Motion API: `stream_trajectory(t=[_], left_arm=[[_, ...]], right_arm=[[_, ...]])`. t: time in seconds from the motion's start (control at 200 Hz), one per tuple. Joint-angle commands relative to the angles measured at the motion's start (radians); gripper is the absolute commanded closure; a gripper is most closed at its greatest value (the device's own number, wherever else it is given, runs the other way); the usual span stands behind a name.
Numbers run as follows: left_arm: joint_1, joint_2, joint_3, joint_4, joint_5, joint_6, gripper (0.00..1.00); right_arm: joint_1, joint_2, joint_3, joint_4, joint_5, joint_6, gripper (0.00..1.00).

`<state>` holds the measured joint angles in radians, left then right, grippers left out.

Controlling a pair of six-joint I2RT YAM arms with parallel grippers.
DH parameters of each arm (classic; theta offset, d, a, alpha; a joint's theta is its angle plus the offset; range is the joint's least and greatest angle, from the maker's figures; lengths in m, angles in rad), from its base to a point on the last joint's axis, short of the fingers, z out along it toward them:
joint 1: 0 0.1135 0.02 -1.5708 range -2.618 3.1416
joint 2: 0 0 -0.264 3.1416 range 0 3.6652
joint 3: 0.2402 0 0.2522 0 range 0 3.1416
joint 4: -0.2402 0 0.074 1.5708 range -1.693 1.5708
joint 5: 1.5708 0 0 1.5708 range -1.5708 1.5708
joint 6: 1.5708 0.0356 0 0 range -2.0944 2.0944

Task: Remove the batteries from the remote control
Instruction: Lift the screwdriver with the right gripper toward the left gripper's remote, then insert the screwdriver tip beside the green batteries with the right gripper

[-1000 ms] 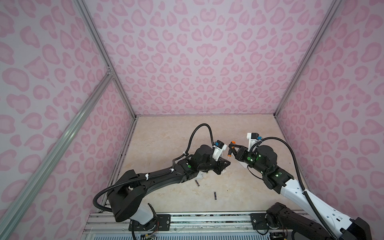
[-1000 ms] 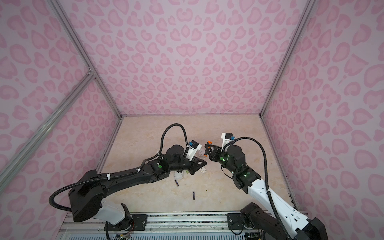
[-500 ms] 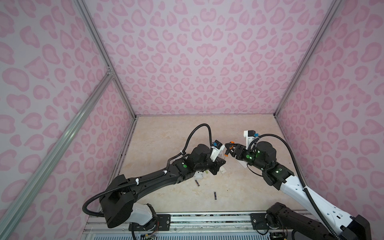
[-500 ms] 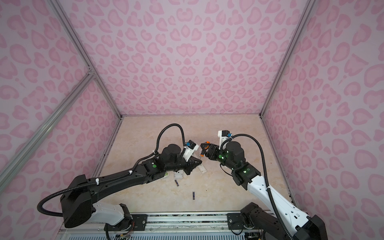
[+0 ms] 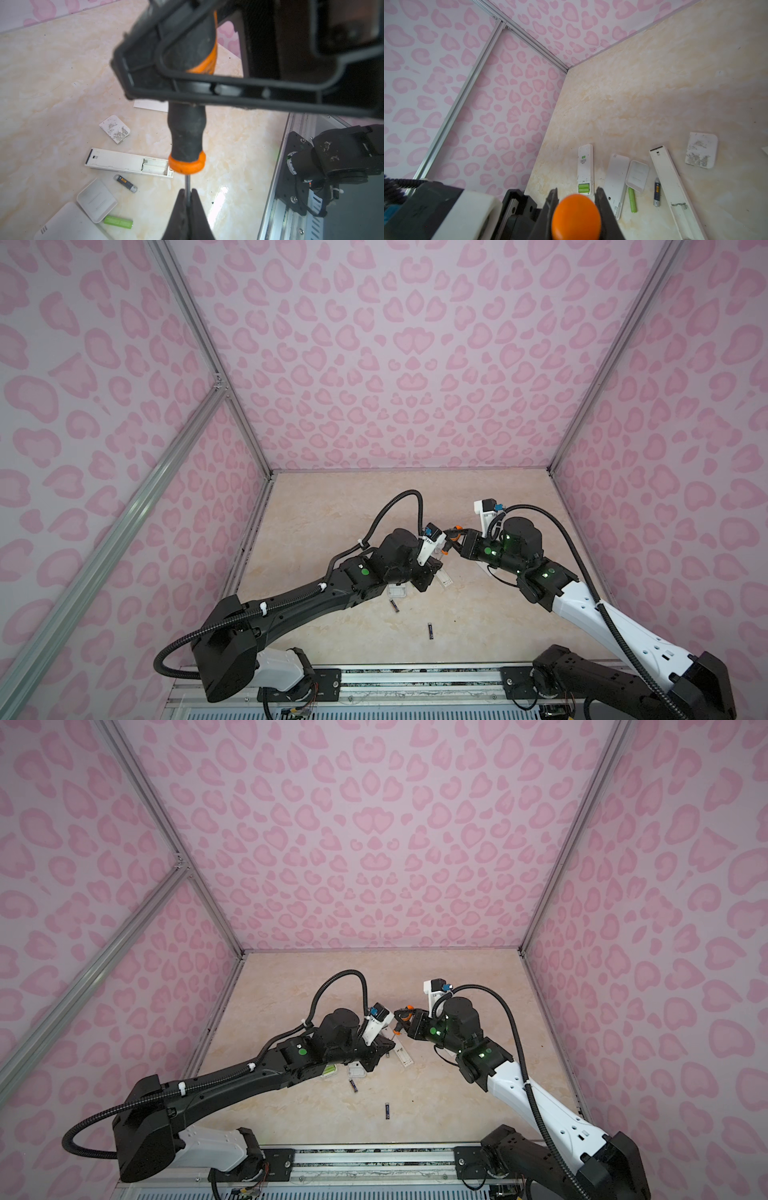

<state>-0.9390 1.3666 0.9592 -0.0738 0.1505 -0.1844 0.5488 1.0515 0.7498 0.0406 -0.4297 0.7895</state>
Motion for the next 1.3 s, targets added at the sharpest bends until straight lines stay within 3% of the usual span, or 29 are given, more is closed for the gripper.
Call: stream_trajectory(t=[0.0, 0.065, 0.15, 0.245, 0.445, 0.805, 0.975, 1.145, 1.17, 1.295], left_arm=[[0.002, -0.052, -0.015, -0.013, -0.120, -0.021, 0.53], [0.010, -0.102, -0.056, -0.023, -0.176, -0.049, 0.42], [0.057, -0.176, -0.127, -0.040, -0.203, -0.129, 0.38], [0.176, -0.253, -0.238, -0.031, -0.148, -0.272, 0.37], [0.452, -0.321, -0.466, -0.016, -0.007, -0.549, 0.40], [0.726, -0.369, -0.629, 0.037, 0.171, -0.651, 0.47], [0.743, -0.324, -0.700, 0.185, 0.261, -0.739, 0.61], [0.735, -0.316, -0.754, 0.306, 0.279, -0.804, 0.63], [0.729, -0.317, -0.758, 0.316, 0.278, -0.812, 0.67], [0.689, -0.311, -0.773, 0.360, 0.266, -0.860, 0.71]], right_arm=[[0.011, 0.004, 0.012, 0.013, 0.045, -0.039, 1.00], [0.026, 0.011, 0.030, -0.028, 0.115, -0.075, 1.00], [0.066, 0.034, 0.060, -0.065, 0.212, -0.146, 1.00], [0.130, 0.097, 0.096, -0.062, 0.305, -0.227, 1.00], [0.250, 0.307, 0.222, -0.037, 0.348, -0.286, 1.00], [0.470, 0.606, 0.300, 0.251, 0.474, -0.330, 1.00], [0.508, 0.684, 0.323, 0.325, 0.531, -0.334, 1.00], [0.510, 0.741, 0.346, 0.334, 0.558, -0.339, 1.00], [0.510, 0.750, 0.354, 0.331, 0.559, -0.341, 1.00], [0.510, 0.785, 0.384, 0.302, 0.576, -0.353, 1.00]])
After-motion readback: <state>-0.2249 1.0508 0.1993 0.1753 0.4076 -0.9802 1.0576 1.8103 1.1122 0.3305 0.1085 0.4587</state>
